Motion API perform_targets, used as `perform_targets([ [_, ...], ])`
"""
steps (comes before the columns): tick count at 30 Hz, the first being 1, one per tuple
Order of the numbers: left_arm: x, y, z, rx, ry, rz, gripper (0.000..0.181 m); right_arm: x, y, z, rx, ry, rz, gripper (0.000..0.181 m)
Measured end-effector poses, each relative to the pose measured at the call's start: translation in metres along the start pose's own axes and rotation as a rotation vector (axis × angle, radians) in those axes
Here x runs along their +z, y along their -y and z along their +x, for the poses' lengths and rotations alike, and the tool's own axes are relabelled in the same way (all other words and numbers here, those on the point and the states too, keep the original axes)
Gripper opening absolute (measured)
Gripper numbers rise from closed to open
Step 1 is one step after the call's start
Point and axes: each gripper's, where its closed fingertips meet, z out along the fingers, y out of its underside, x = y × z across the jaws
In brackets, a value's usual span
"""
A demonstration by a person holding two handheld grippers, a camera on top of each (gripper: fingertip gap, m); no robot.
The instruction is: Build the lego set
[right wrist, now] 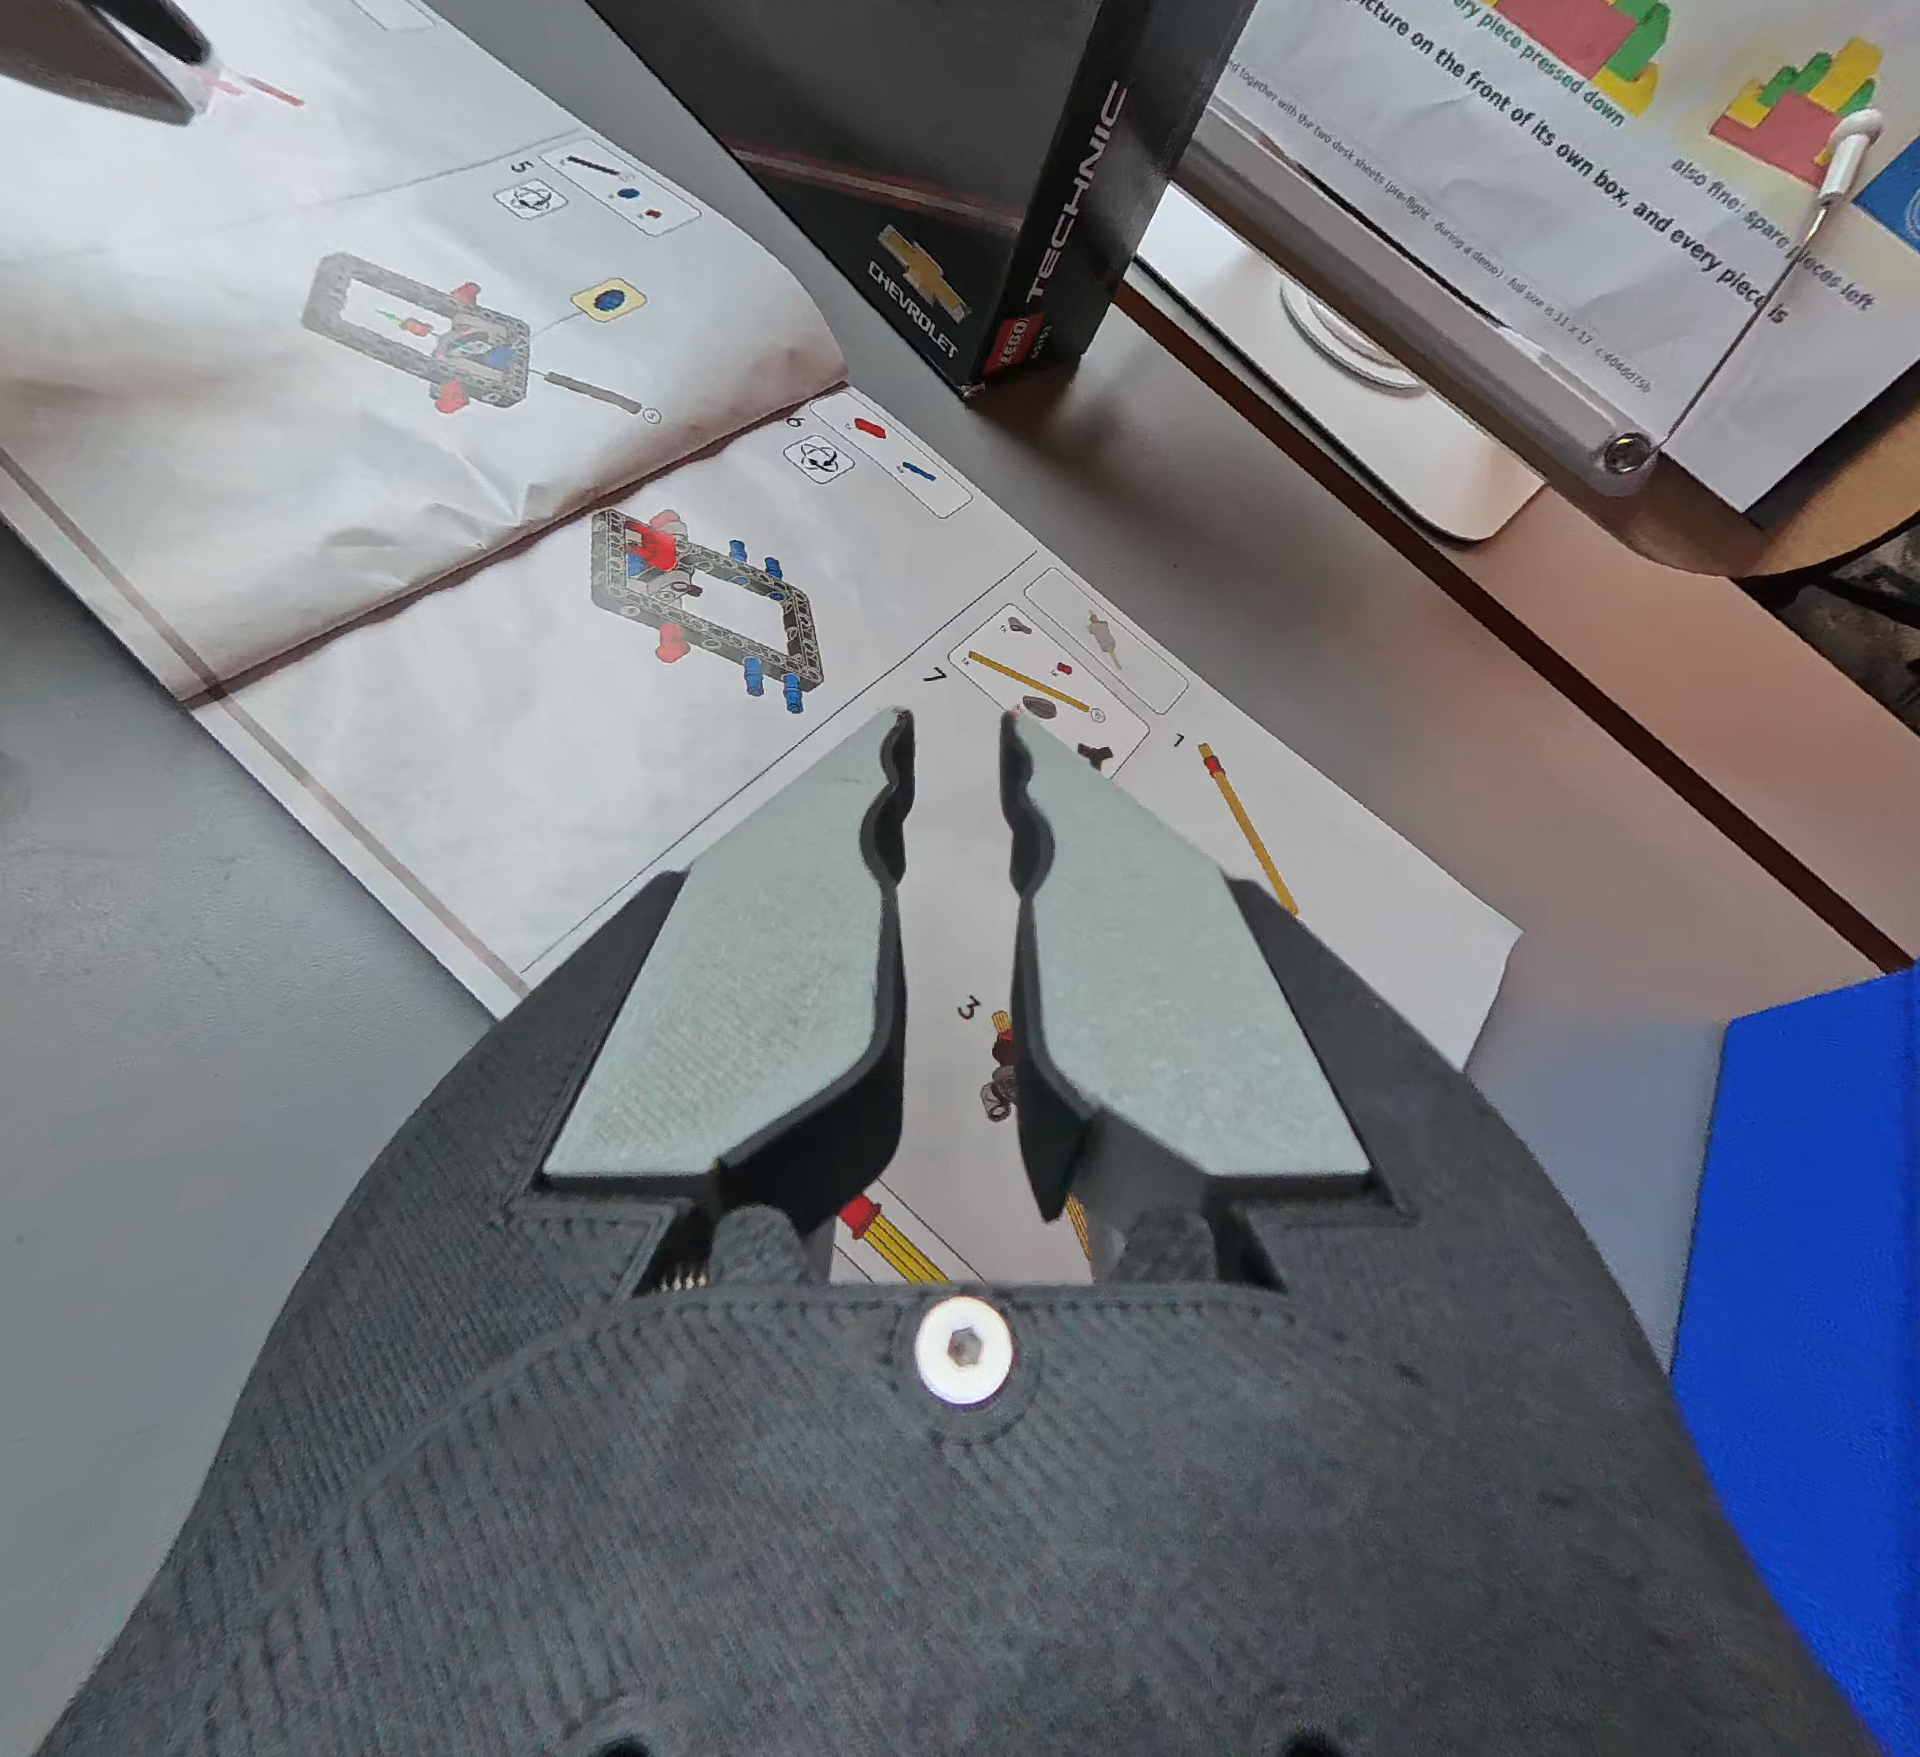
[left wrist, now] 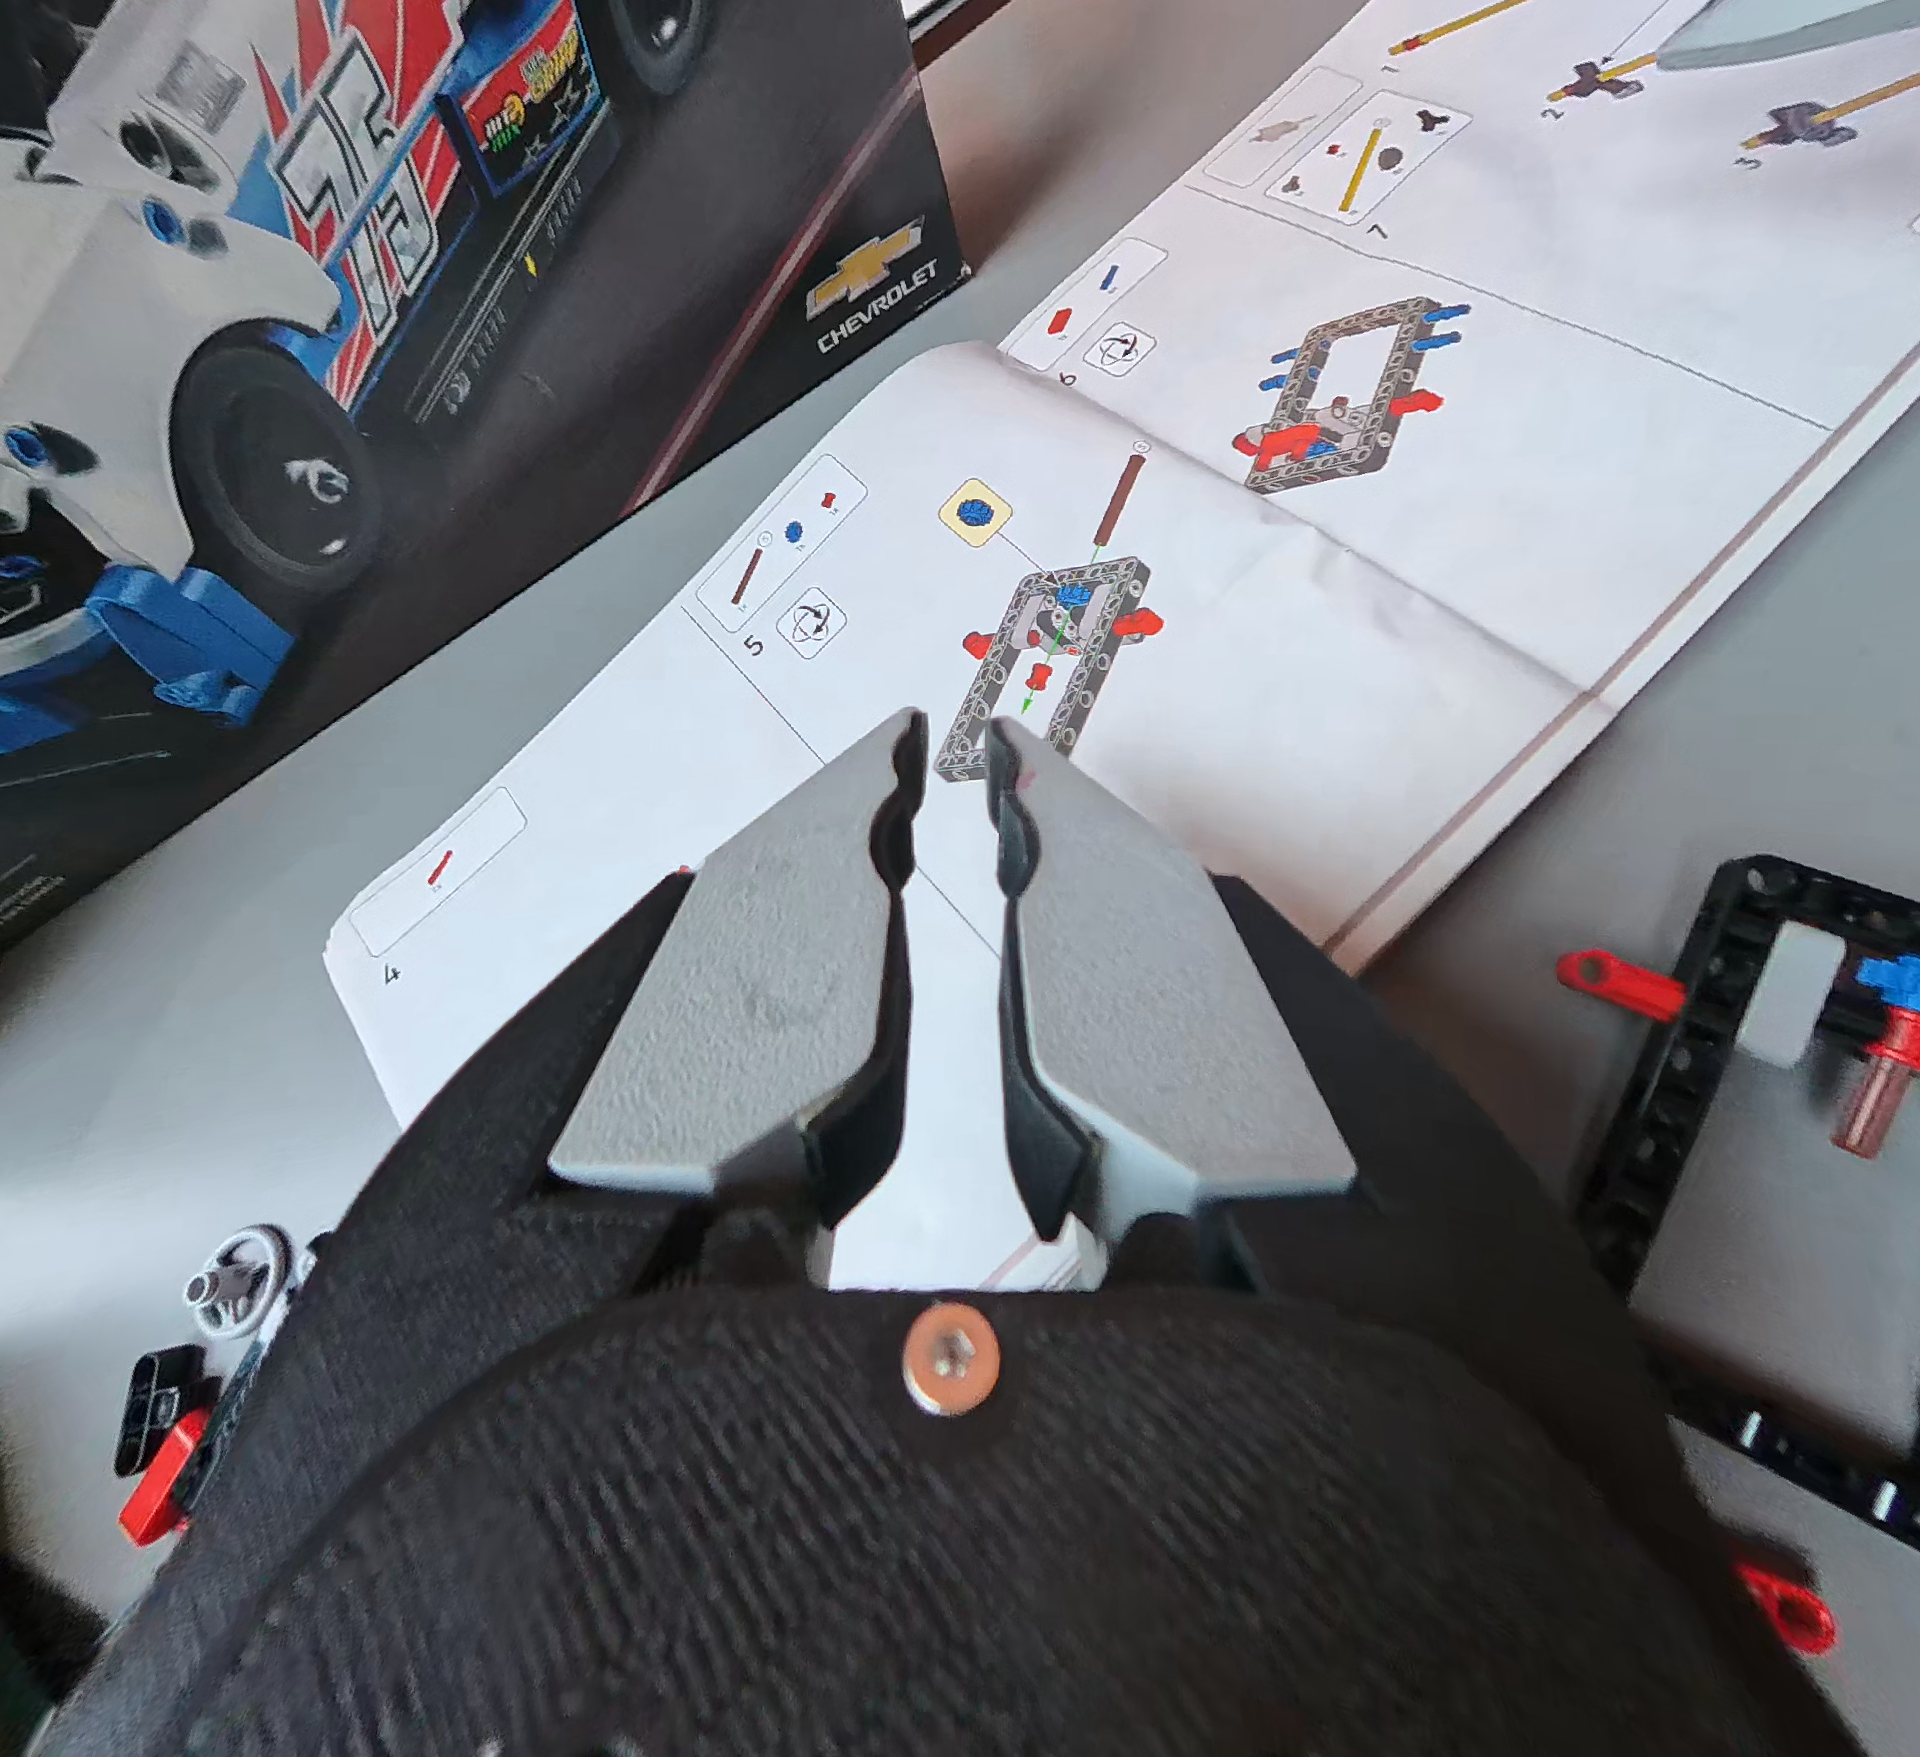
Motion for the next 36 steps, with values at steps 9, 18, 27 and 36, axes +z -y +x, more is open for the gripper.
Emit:
perform_targets([
  [9,-0.003,0.002,0.001,-0.006,-0.017,0.008,0.009,0.002,-0.004,-0.001,0.023,0.022,-0.006,0.012],
  [18,-0.004,0.003,0.002,-0.006,-0.022,0.009,0.010,0.003,-0.005,-0.003,0.036,0.038,-0.007,0.012],
  [27,-0.010,0.006,0.007,0.001,-0.039,0.016,0.010,0.002,-0.002,-0.006,0.025,0.047,0.012,0.011],
  [36,-0.039,-0.025,0.026,-0.040,-0.059,-0.018,0.013,-0.004,0.001,-0.002,0.055,0.055,0.046,0.012],
])
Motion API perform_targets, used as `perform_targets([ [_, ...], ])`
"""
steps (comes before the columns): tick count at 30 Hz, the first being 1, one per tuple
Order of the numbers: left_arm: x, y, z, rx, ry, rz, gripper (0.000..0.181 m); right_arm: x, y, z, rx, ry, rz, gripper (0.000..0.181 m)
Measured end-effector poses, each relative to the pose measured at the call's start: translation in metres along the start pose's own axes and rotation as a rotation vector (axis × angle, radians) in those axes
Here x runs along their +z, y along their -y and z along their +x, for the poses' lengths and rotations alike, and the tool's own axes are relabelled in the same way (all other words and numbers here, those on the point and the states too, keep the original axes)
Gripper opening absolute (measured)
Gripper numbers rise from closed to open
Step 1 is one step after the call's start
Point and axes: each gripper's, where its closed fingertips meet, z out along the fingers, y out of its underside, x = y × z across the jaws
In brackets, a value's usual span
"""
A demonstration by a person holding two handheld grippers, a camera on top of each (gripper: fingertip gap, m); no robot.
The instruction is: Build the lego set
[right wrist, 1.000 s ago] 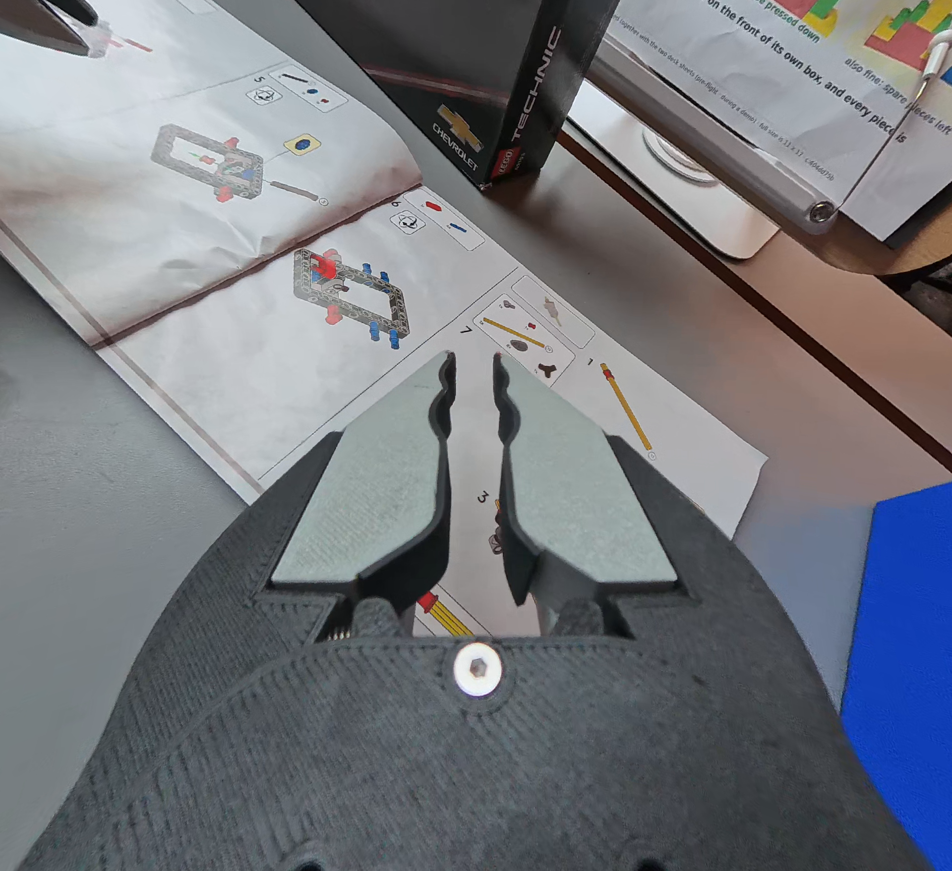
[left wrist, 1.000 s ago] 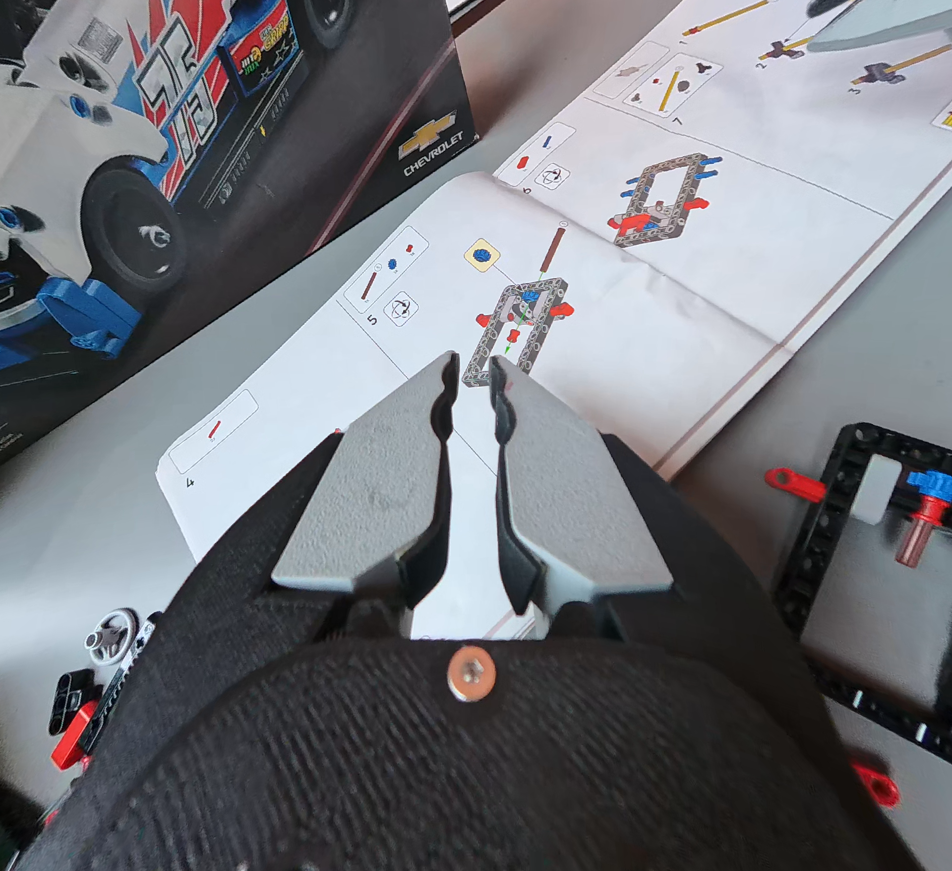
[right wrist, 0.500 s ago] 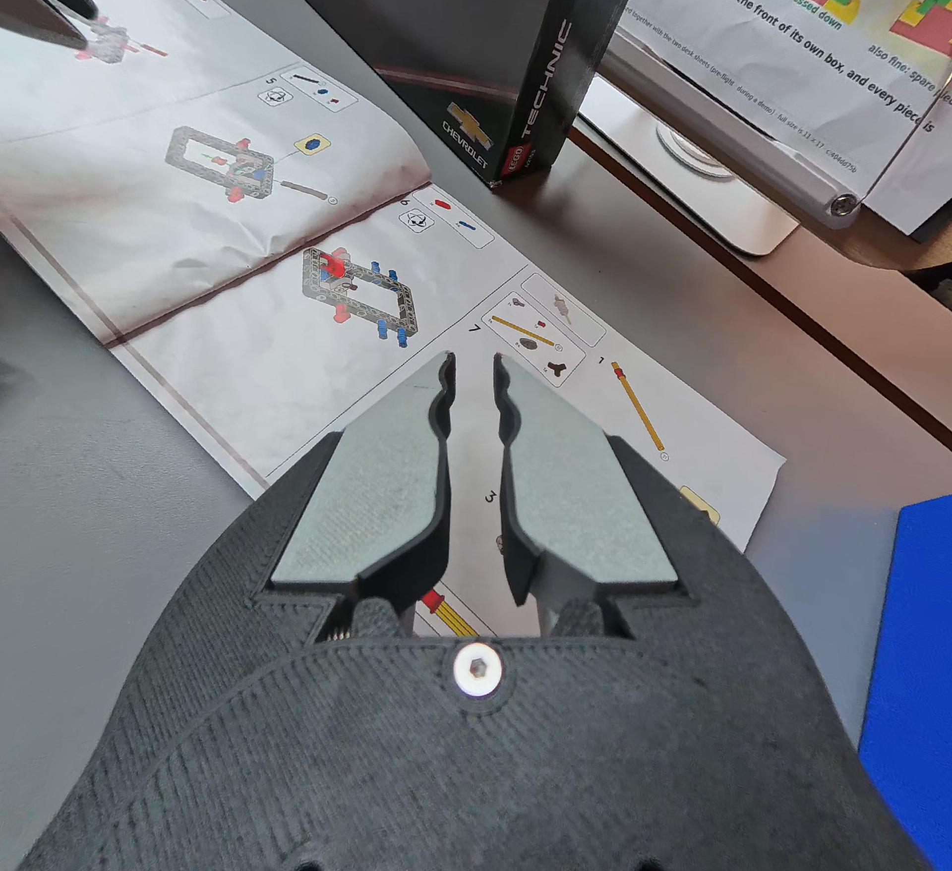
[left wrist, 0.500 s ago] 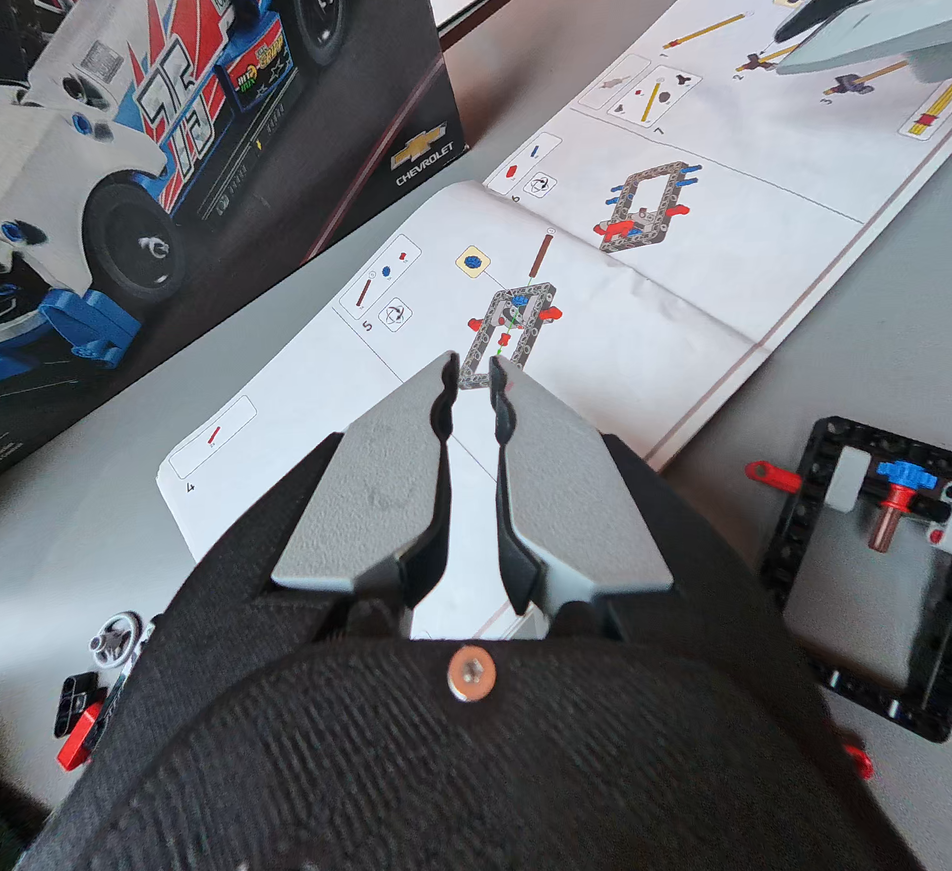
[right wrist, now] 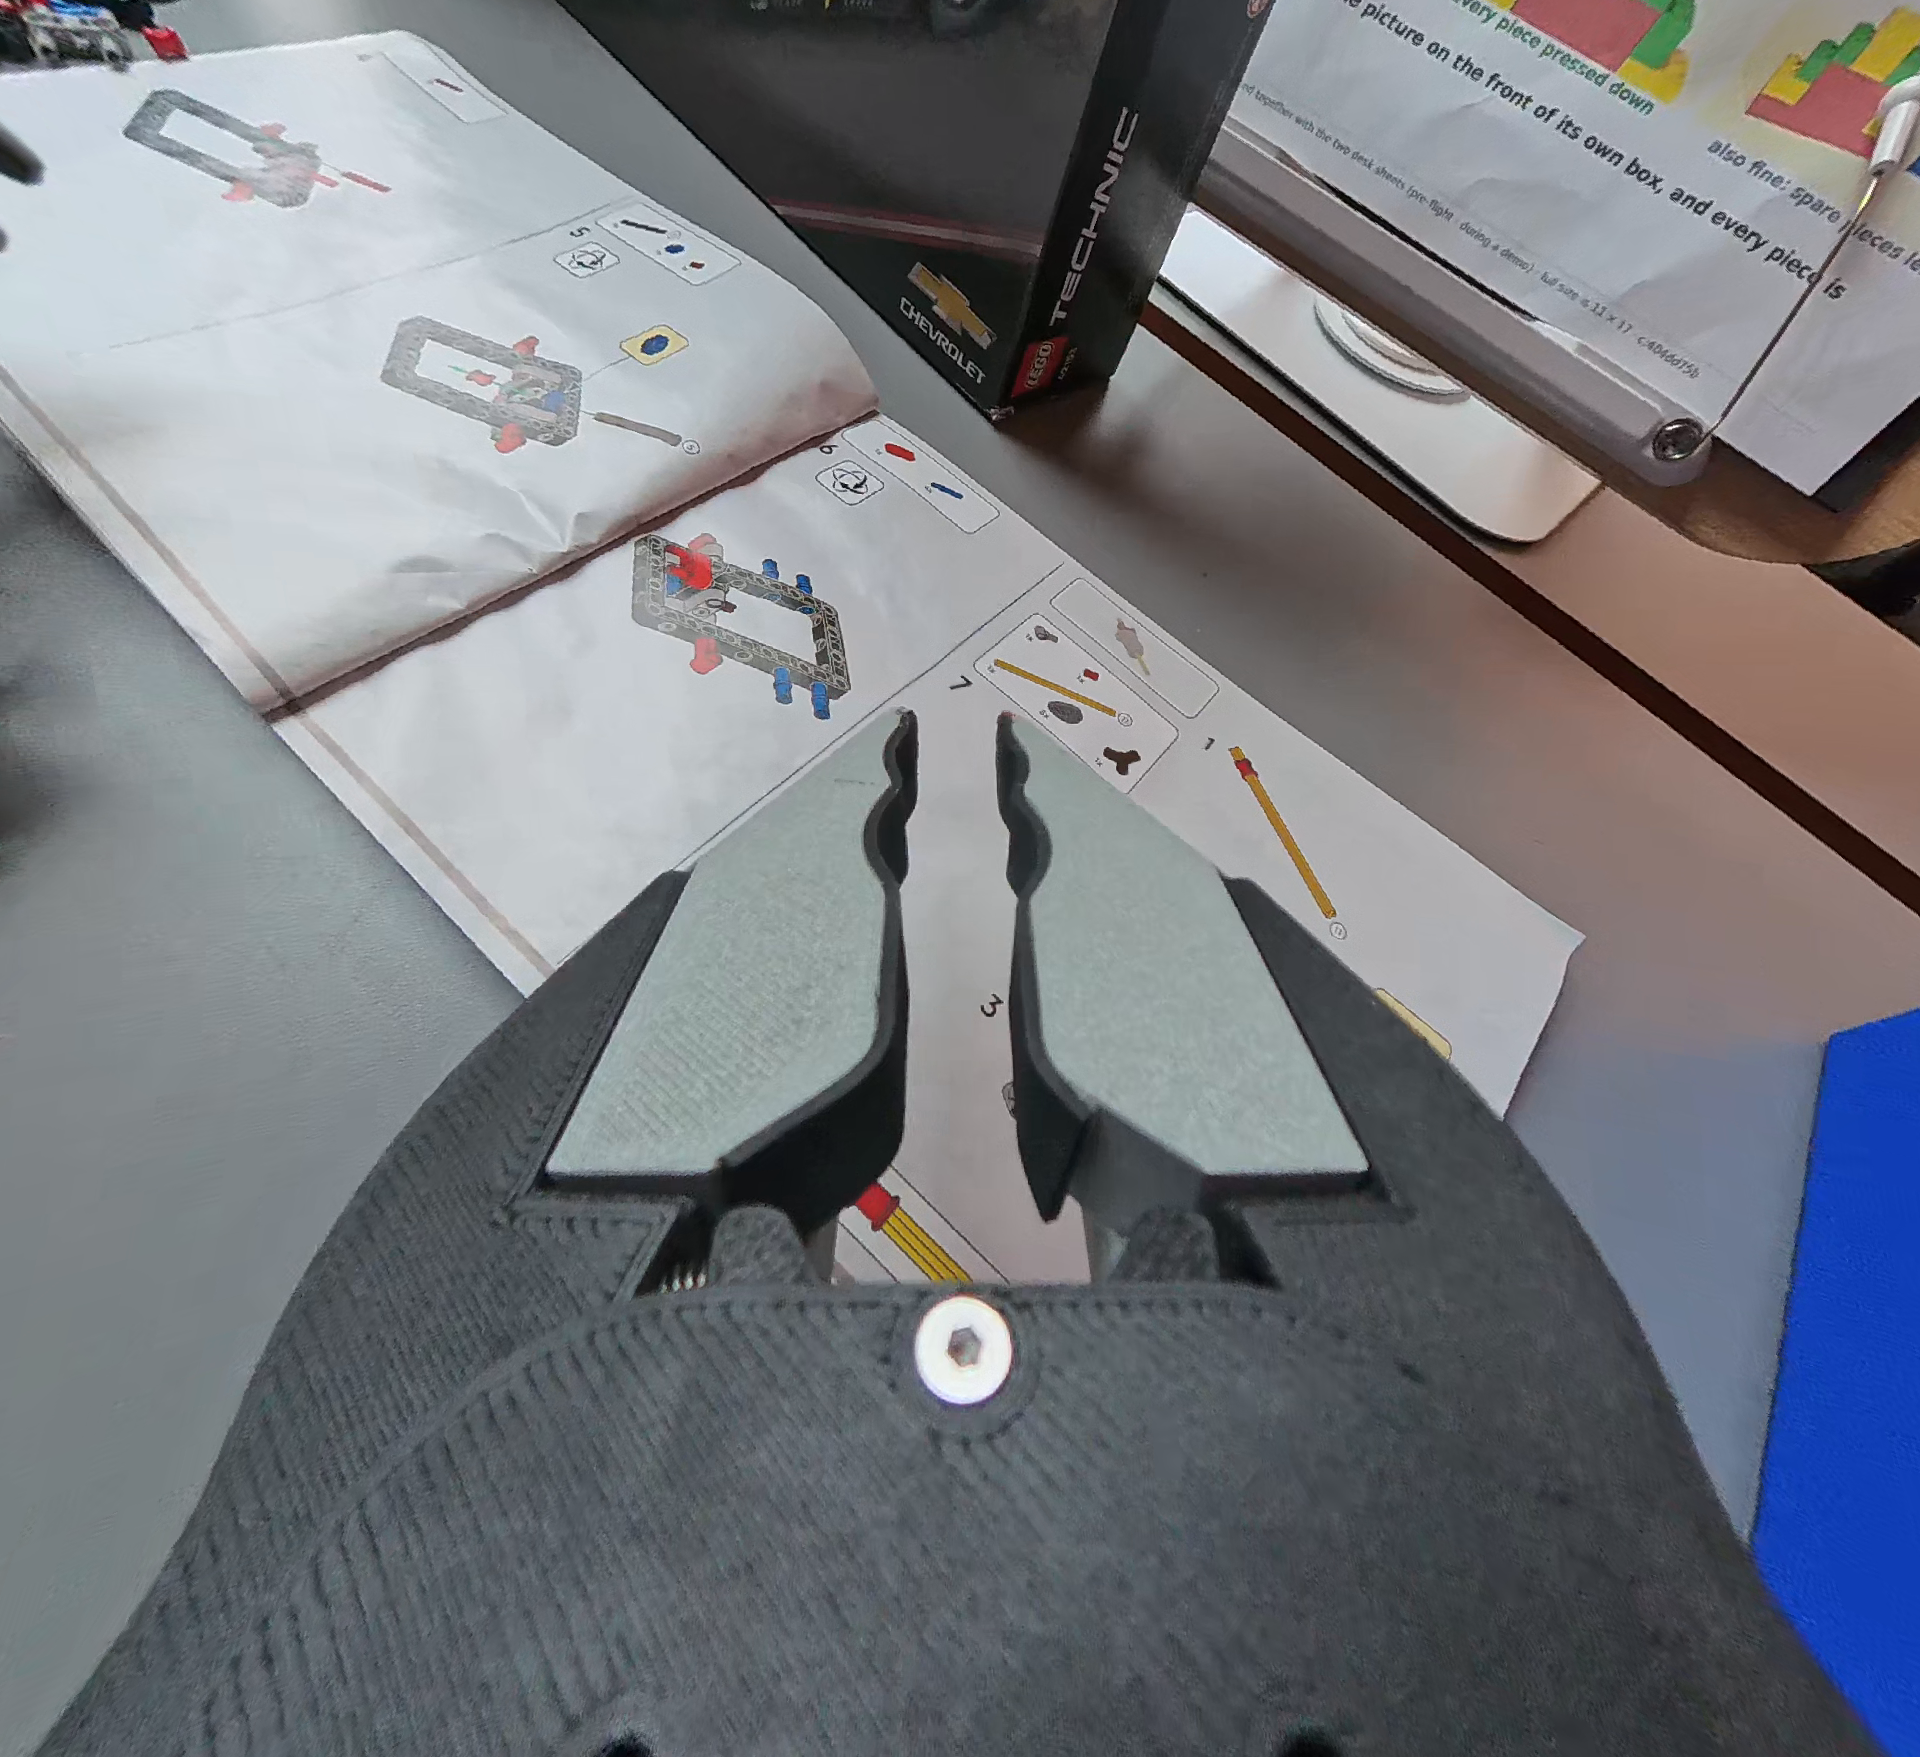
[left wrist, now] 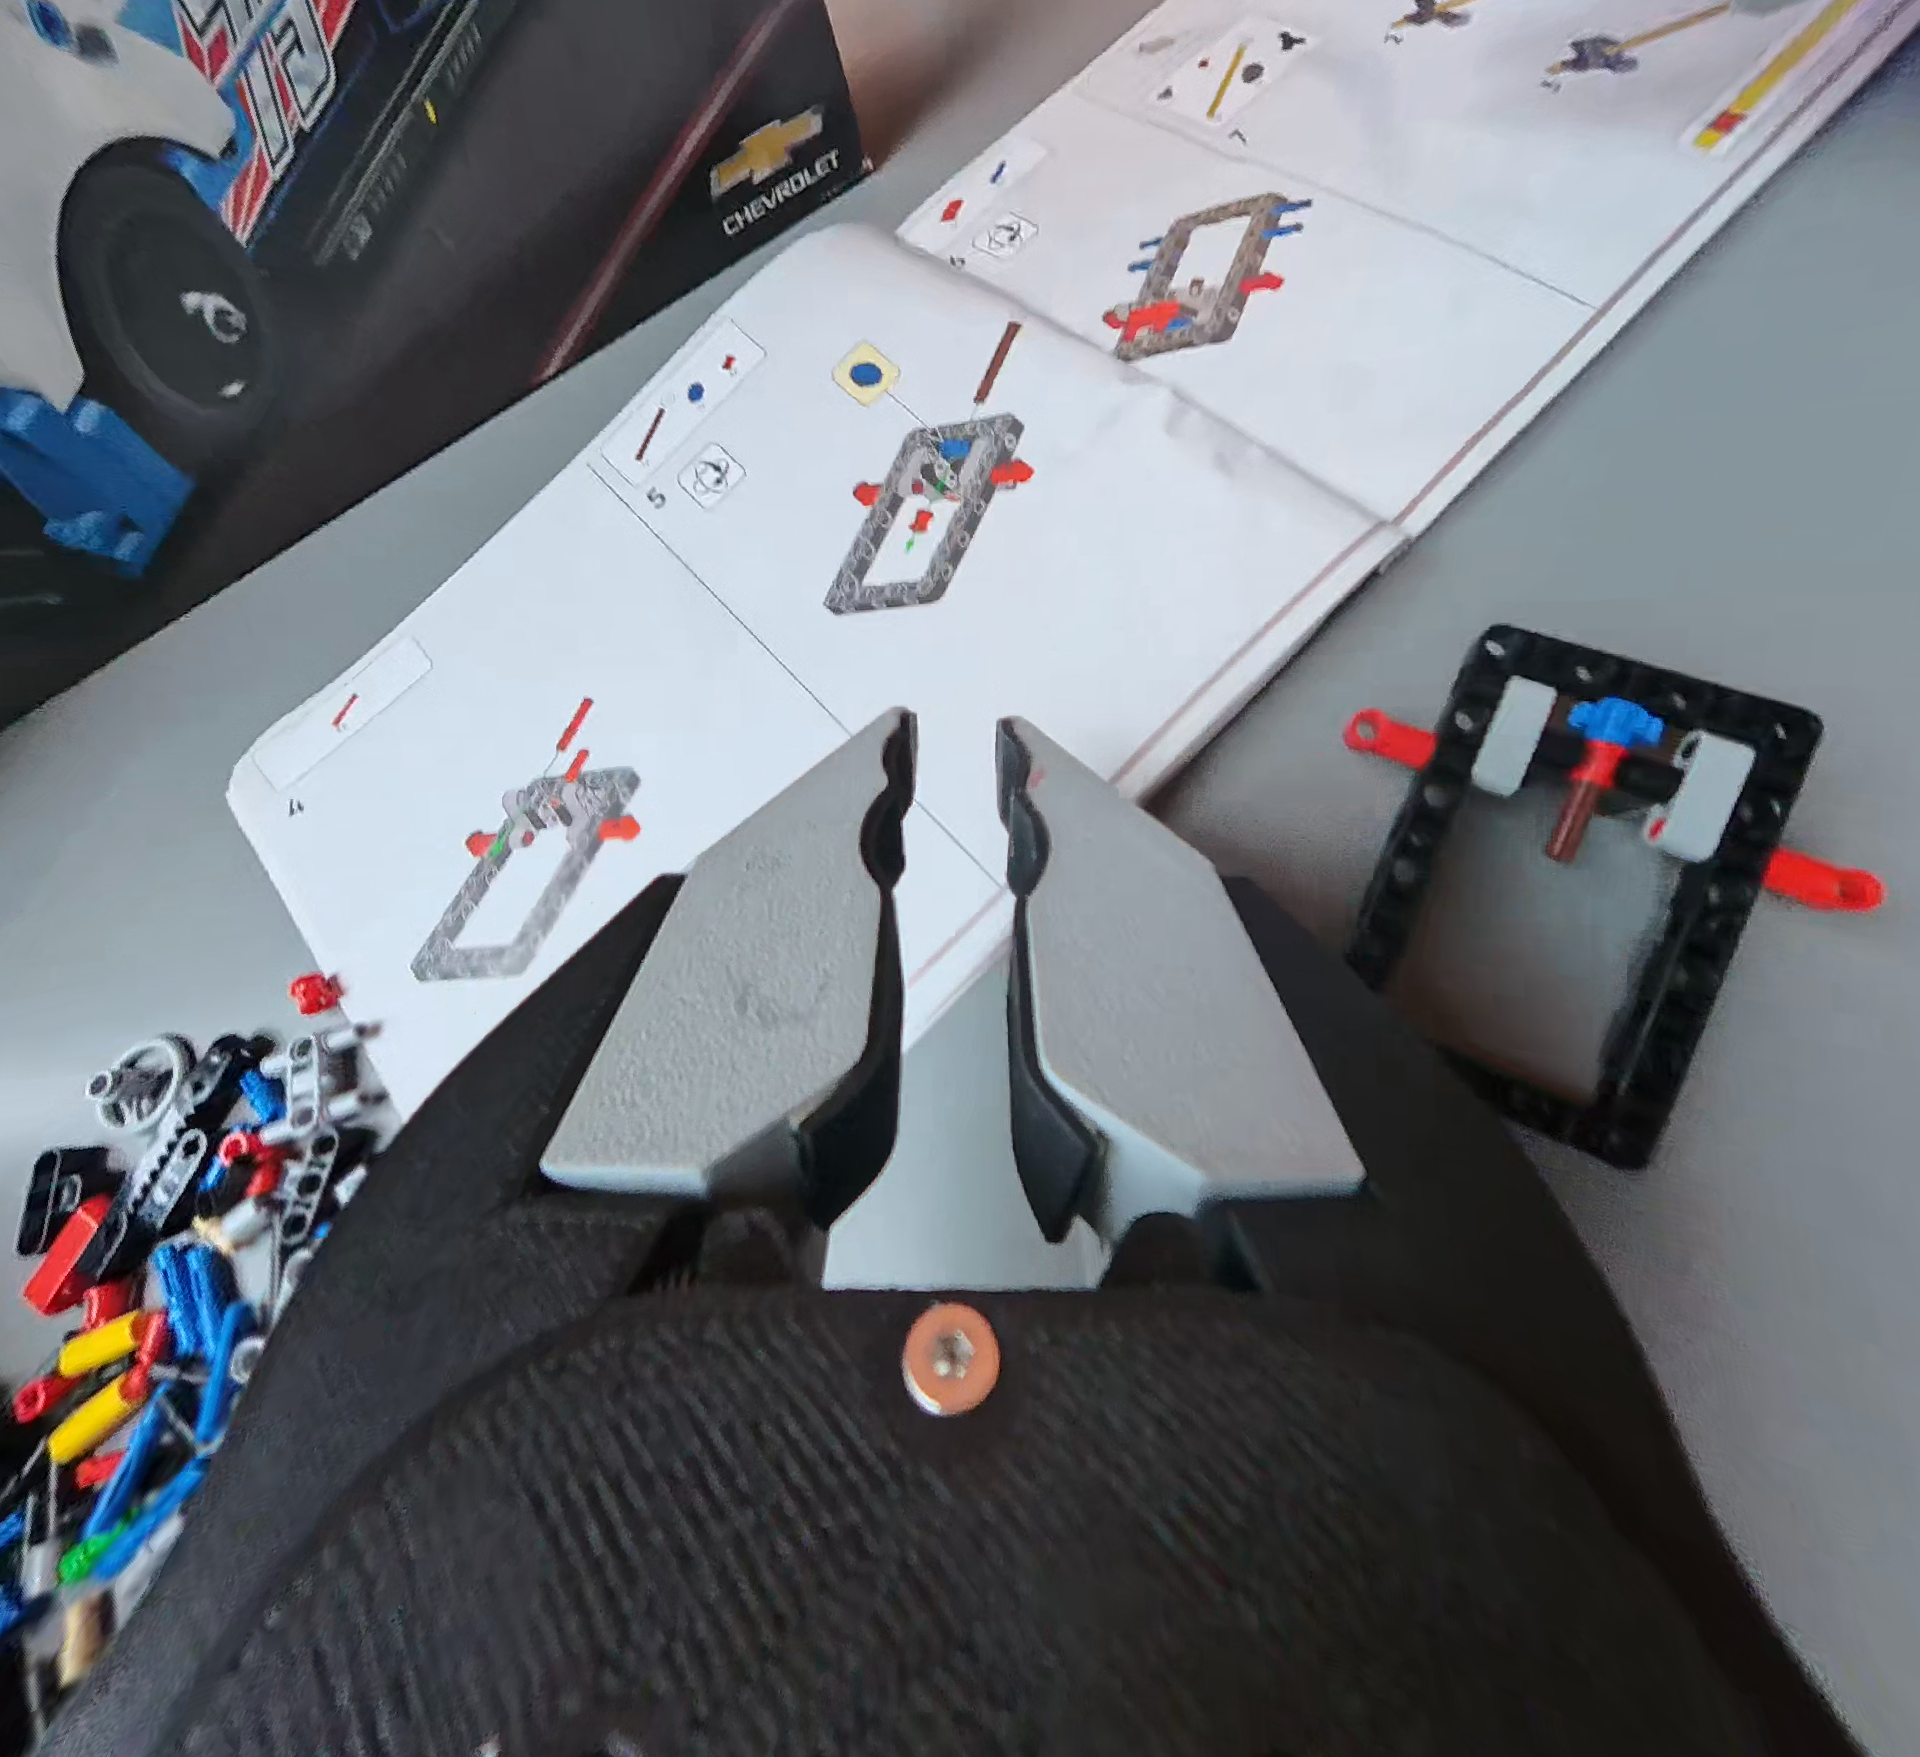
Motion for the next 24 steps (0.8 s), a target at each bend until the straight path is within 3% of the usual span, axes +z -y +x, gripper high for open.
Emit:
perform_targets([
  [7,0.001,-0.014,0.000,-0.004,0.028,0.002,0.011,-0.003,0.002,-0.002,0.001,0.006,0.010,0.012],
  [16,0.000,-0.019,0.001,-0.091,-0.048,0.021,0.011,0.000,0.001,-0.009,0.005,0.052,0.009,0.013],
  [24,-0.032,-0.014,0.056,-0.033,-0.331,0.038,0.057,-0.014,0.008,-0.080,-0.101,0.438,0.084,0.032],
])
